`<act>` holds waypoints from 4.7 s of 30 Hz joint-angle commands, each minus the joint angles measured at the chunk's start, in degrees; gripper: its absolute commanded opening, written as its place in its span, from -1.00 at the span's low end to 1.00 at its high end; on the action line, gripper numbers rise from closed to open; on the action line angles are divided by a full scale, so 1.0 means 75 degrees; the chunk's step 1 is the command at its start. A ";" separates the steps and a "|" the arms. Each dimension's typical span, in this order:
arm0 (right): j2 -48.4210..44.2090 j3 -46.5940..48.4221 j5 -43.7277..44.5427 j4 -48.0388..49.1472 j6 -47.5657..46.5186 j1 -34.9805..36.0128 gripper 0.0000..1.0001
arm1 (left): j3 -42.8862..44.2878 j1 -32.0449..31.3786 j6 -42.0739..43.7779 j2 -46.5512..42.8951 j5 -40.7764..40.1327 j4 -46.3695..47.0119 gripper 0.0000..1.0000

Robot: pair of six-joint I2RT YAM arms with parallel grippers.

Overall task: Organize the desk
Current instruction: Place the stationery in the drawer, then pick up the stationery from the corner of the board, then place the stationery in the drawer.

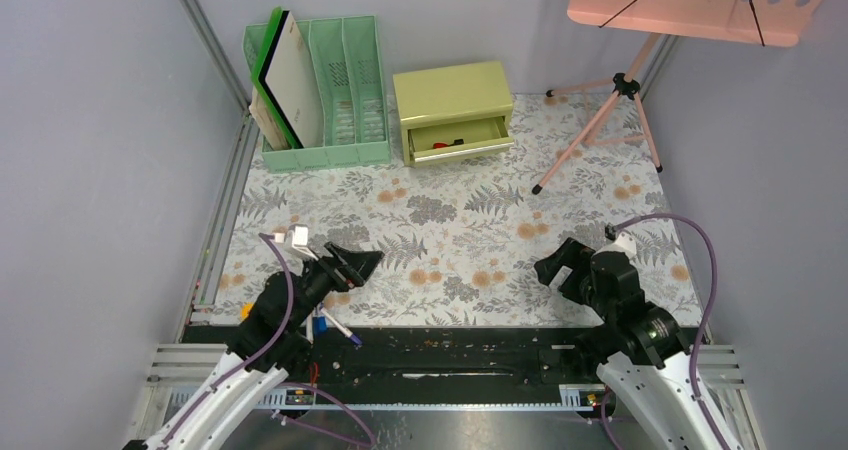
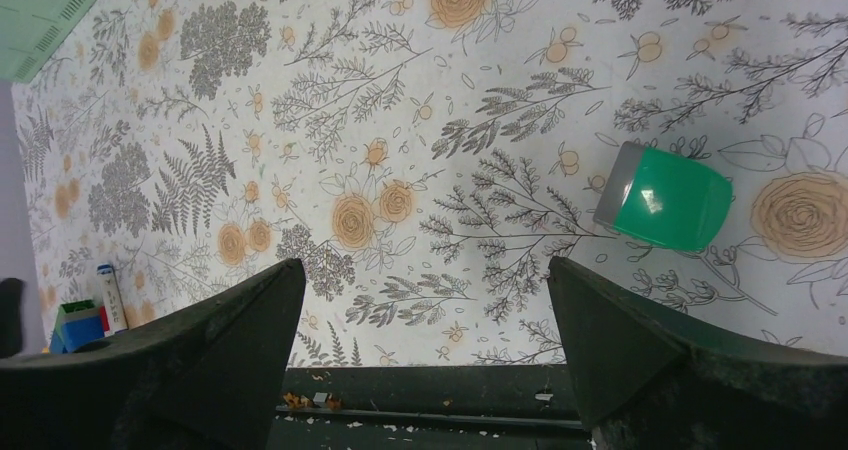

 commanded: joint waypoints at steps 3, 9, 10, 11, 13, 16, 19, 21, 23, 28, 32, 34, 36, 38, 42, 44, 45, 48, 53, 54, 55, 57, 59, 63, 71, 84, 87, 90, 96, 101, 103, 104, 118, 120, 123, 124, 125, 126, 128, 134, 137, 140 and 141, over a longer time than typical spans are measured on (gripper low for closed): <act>0.0397 -0.0077 -0.0412 0.0380 0.0428 -0.0010 0.97 | -0.0613 0.0030 -0.2484 -0.1075 -0.0208 -0.1740 0.98; 0.1185 0.0153 -0.0890 0.0381 0.0485 -0.0011 0.97 | -0.0444 0.0021 -0.2724 -0.0236 -0.0227 -0.1837 0.97; 0.1316 0.0189 -0.0944 0.0367 0.0497 -0.0010 0.97 | -0.0403 0.0022 -0.2760 0.0050 -0.0172 -0.1825 0.98; 0.1438 0.0259 -0.1008 0.0329 0.0522 -0.0010 0.97 | -0.0329 0.0021 -0.2827 0.0414 -0.0149 -0.1925 0.98; 0.1666 0.0460 -0.1019 0.0039 0.0481 -0.0010 0.98 | -0.0041 0.0024 -0.2758 0.1132 -0.0138 -0.2286 0.97; 0.1779 0.0617 -0.0751 -0.0334 0.0458 -0.0016 0.97 | 0.0373 0.0025 -0.2404 0.2234 0.0084 -0.2495 0.97; 0.1714 0.0650 -0.0505 -0.0589 0.0469 -0.0010 0.97 | 0.0730 0.0022 -0.2057 0.3078 0.0168 -0.2519 0.98; 0.1657 0.0728 -0.0415 -0.0651 0.0477 -0.0016 0.97 | 0.0982 0.0025 -0.1831 0.3448 0.0164 -0.2540 0.98; 0.1640 0.0874 -0.0331 -0.0761 0.0487 -0.0011 0.97 | 0.1197 0.0025 -0.1660 0.3667 0.0163 -0.2614 0.98; 0.1871 0.1441 -0.0047 -0.1313 0.0347 -0.0013 0.97 | 0.1459 0.0031 -0.1481 0.3591 -0.0344 -0.2939 0.98; 0.2386 0.1784 0.0437 -0.1943 0.0336 -0.0020 0.97 | 0.1318 0.0022 -0.1769 0.3384 -0.0496 -0.2859 0.98; 0.2721 0.1933 0.0582 -0.2188 0.0258 -0.0022 0.97 | 0.1147 0.0022 -0.2017 0.3318 -0.0483 -0.2595 0.98; 0.3037 0.2039 0.0664 -0.2351 0.0197 -0.0039 0.97 | 0.0997 0.0030 -0.2162 0.3336 -0.0413 -0.2203 0.97; 0.3248 0.2056 0.0764 -0.2432 0.0185 -0.0091 0.97 | 0.0974 0.0027 -0.2246 0.3437 -0.0395 -0.1993 0.97; 0.3523 0.2005 0.0839 -0.2520 0.0230 -0.0613 0.97 | 0.1187 0.0021 -0.2173 0.3892 -0.0242 -0.1984 0.97; 0.3619 0.1953 0.0720 -0.2408 0.0208 -0.0999 0.97 | 0.1305 0.0026 -0.2110 0.4197 -0.0153 -0.1925 0.98; 0.3655 0.1916 0.0646 -0.2333 0.0236 -0.1224 0.97 | 0.1385 0.0021 -0.2025 0.4312 -0.0109 -0.1905 0.97; 0.3835 0.1709 0.0414 -0.2038 0.0417 -0.1758 0.97 | 0.1626 0.0021 -0.1817 0.4598 -0.0065 -0.1918 0.98; 0.4526 0.1252 0.0210 -0.1392 0.0573 -0.2164 0.97 | 0.1788 0.0028 -0.1655 0.4802 -0.0050 -0.1862 0.98; 0.4706 0.1178 0.0170 -0.1278 0.0510 -0.2263 0.97 | 0.1788 0.0022 -0.1639 0.4817 -0.0052 -0.1861 0.98; 0.4932 0.1128 0.0110 -0.1146 0.0427 -0.2368 0.97 | 0.1782 0.0029 -0.1635 0.4829 -0.0042 -0.1852 0.98; 0.5387 0.1075 0.0038 -0.0897 0.0240 -0.2523 0.97 | 0.1696 0.0025 -0.1643 0.4825 -0.0009 -0.1810 0.97; 0.5846 0.1093 0.0120 -0.0739 0.0104 -0.2648 0.97 | 0.1590 0.0021 -0.1690 0.4800 0.0022 -0.1764 0.98; 0.6617 0.1109 0.0157 -0.0327 -0.0071 -0.2770 0.93 | 0.1379 0.0025 -0.1822 0.4735 -0.0005 -0.1695 0.97; 0.7827 0.1208 0.0001 0.0428 -0.0613 -0.2895 0.69 | 0.1273 0.0026 -0.1948 0.4607 0.0044 -0.1631 0.98; 0.7958 0.0882 -0.1121 0.1035 -0.0769 -0.2906 0.16 | 0.1287 0.0021 -0.1950 0.4442 -0.0065 -0.1926 0.97; 0.7801 0.0803 -0.1279 0.1113 -0.0851 -0.2905 -0.01 | 0.1285 0.0027 -0.1948 0.4442 -0.0110 -0.1989 0.97; 0.7695 0.0742 -0.1465 0.1171 -0.0928 -0.2912 -0.09 | 0.1256 0.0029 -0.1951 0.4438 -0.0091 -0.2018 0.97; 0.7298 0.0809 -0.1863 0.1107 -0.1010 -0.2906 -0.18 | 0.1192 0.0024 -0.1923 0.4328 -0.0195 -0.2099 0.97; 0.6653 0.1019 -0.1985 0.0855 -0.1271 -0.2900 -0.17 | 0.1202 0.0021 -0.1849 0.4290 -0.0286 -0.2218 0.97; 0.6356 0.1059 -0.2176 0.0827 -0.1389 -0.2908 -0.17 | 0.1202 0.0022 -0.1840 0.4291 -0.0286 -0.2237 0.97; 0.6200 0.1084 -0.2270 0.0812 -0.1436 -0.2905 -0.17 | 0.1202 0.0030 -0.1828 0.4290 -0.0286 -0.2250 0.97; 0.4199 0.1270 -0.3887 0.0671 -0.1840 -0.2905 -0.26 | 0.1387 0.0018 -0.1224 0.2838 -0.1270 -0.2678 0.97; 0.3992 0.1256 -0.3941 0.0652 -0.1878 -0.2905 -0.26 | 0.1397 0.0024 -0.1021 0.2392 -0.1578 -0.2730 0.97; 0.3853 0.1250 -0.3990 0.0571 -0.1997 -0.2907 -0.26 | 0.1535 0.0022 -0.0458 0.1715 -0.2068 -0.2967 0.97; 0.3845 0.1241 -0.3999 0.0543 -0.2020 -0.2907 -0.26 | 0.1620 0.0027 -0.0234 0.1484 -0.2282 -0.3109 0.97; 0.3852 0.1252 -0.4008 0.0500 -0.2053 -0.2907 -0.26 | 0.1736 0.0024 0.0013 0.1283 -0.2477 -0.3262 0.97; 0.3857 0.1250 -0.4026 0.0474 -0.2079 -0.2899 -0.26 | 0.1847 0.0021 0.0304 0.1065 -0.2720 -0.3388 0.97; 0.3861 0.1249 -0.4096 0.0471 -0.2096 -0.2903 -0.27 | 0.2079 0.0013 0.0763 0.0716 -0.3241 -0.3667 0.97; 0.3873 0.1237 -0.4216 0.0512 -0.2062 -0.2904 -0.27 | 0.2475 0.0013 0.2752 0.0300 -0.3640 -0.3460 0.96; 0.3931 0.1221 -0.4196 0.0505 -0.2051 -0.2913 -0.27 | 0.2551 0.0012 0.3237 0.0387 -0.3862 -0.3340 0.97; 0.4044 0.1250 -0.4138 0.0501 -0.2034 -0.2899 -0.27 | 0.2401 0.0012 0.3662 0.0390 -0.3771 -0.3024 0.97; 0.4095 0.1259 -0.4120 0.0490 -0.2010 -0.2901 -0.27 | 0.2328 0.0009 0.3743 0.0367 -0.3763 -0.2935 0.97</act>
